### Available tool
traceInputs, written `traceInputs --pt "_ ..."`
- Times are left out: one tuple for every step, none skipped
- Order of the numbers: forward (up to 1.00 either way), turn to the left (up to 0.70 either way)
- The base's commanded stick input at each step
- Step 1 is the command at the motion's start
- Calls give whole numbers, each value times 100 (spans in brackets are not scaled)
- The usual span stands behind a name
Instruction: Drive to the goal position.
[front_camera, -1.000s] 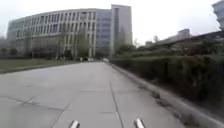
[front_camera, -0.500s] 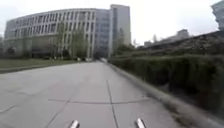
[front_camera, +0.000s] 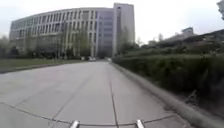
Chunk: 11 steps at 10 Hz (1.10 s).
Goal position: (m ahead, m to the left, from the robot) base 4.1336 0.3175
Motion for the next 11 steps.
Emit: traceInputs --pt "100 -4" --pt "100 0" --pt "100 -36" --pt "100 -36" --pt "100 -36" --pt "100 -16" --pt "100 0" --pt "100 0" --pt "100 0" --pt "100 0" --pt "100 0"
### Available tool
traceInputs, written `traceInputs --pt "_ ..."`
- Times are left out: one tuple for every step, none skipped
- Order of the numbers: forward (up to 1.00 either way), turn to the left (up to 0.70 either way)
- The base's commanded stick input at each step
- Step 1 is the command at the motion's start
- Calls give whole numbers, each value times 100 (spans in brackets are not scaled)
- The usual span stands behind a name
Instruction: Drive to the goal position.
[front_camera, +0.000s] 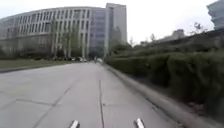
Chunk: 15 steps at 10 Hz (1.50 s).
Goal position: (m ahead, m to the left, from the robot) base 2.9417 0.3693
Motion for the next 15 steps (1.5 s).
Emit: traceInputs --pt "100 -39" --pt "100 -35" --pt "100 -20" --pt "100 -2" --pt "100 0" --pt "100 0" --pt "100 0" --pt "100 0" --pt "100 -8" --pt "100 -32" --pt "100 -35" --pt "100 -34" --pt "100 0" --pt "100 0" --pt "100 0"
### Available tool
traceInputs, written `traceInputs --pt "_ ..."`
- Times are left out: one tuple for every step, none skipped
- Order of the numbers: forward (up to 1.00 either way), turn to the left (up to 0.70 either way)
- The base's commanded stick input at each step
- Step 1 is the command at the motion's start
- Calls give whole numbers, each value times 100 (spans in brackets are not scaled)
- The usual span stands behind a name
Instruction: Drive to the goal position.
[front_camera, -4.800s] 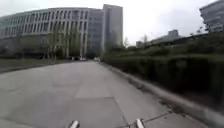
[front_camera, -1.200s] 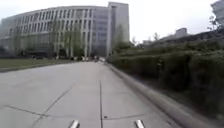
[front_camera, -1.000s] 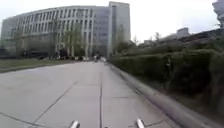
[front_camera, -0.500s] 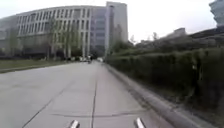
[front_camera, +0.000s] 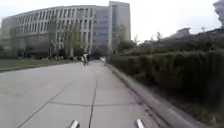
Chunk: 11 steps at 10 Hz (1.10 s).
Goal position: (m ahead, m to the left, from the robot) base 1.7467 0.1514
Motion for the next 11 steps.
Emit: traceInputs --pt "100 0" --pt "100 0" --pt "100 0" --pt "100 0" --pt "100 0" --pt "100 0" --pt "100 0" --pt "100 0" --pt "100 -2" --pt "100 -7" --pt "100 -27"
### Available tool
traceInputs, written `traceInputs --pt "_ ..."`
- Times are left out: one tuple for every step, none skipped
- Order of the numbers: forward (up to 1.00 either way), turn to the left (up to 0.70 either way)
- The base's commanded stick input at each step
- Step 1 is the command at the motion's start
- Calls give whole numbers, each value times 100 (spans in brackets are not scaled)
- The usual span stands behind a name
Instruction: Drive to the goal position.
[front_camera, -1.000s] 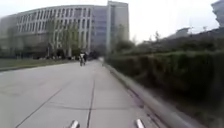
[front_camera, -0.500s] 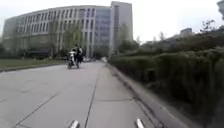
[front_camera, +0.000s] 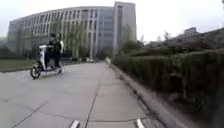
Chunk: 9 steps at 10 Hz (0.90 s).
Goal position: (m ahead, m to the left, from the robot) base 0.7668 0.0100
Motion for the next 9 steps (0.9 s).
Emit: traceInputs --pt "100 -32" --pt "100 -17" --pt "100 -6" --pt "100 0" --pt "100 0" --pt "100 0" --pt "100 0" --pt "100 -16" --pt "100 -29"
